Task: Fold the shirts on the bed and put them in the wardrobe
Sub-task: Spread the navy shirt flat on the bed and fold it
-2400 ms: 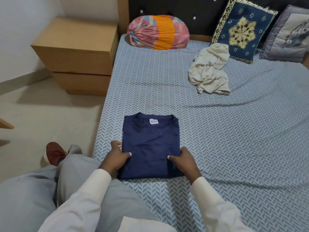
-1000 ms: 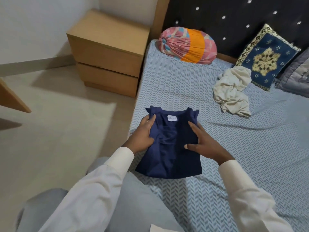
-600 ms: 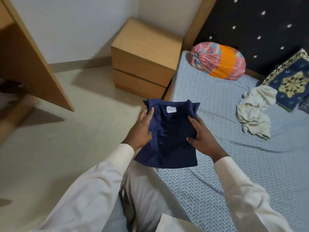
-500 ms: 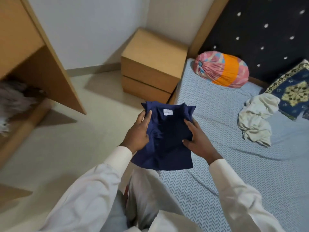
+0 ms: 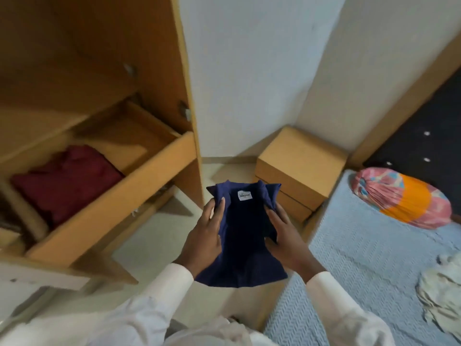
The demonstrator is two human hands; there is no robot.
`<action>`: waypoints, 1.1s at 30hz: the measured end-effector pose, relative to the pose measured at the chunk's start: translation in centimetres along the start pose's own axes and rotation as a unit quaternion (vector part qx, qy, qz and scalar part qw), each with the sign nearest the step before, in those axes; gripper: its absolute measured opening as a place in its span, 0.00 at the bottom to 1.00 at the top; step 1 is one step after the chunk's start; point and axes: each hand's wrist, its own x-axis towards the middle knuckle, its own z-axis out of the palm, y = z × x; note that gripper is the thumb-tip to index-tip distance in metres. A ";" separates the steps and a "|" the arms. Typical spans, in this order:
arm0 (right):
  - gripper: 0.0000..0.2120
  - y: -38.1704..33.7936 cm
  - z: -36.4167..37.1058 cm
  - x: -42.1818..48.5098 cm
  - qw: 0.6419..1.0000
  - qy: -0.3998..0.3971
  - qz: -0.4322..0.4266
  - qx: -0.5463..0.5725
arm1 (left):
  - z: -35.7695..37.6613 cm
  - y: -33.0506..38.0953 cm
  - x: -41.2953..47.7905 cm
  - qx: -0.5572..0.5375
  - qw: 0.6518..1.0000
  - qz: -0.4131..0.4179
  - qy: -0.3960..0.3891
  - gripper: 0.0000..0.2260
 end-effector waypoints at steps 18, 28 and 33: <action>0.43 -23.3 3.8 28.2 0.957 -0.075 -0.275 -0.048 | -23.1 -15.7 4.6 -0.030 0.946 -0.084 0.311 0.40; 0.44 -31.3 6.7 42.7 0.927 -0.080 -0.338 -0.138 | -28.6 -23.2 13.9 -0.044 0.913 -0.123 0.387 0.41; 0.41 -28.4 11.1 47.9 0.908 -0.154 -0.345 -0.180 | -25.2 -27.5 16.8 -0.098 0.907 -0.212 0.350 0.39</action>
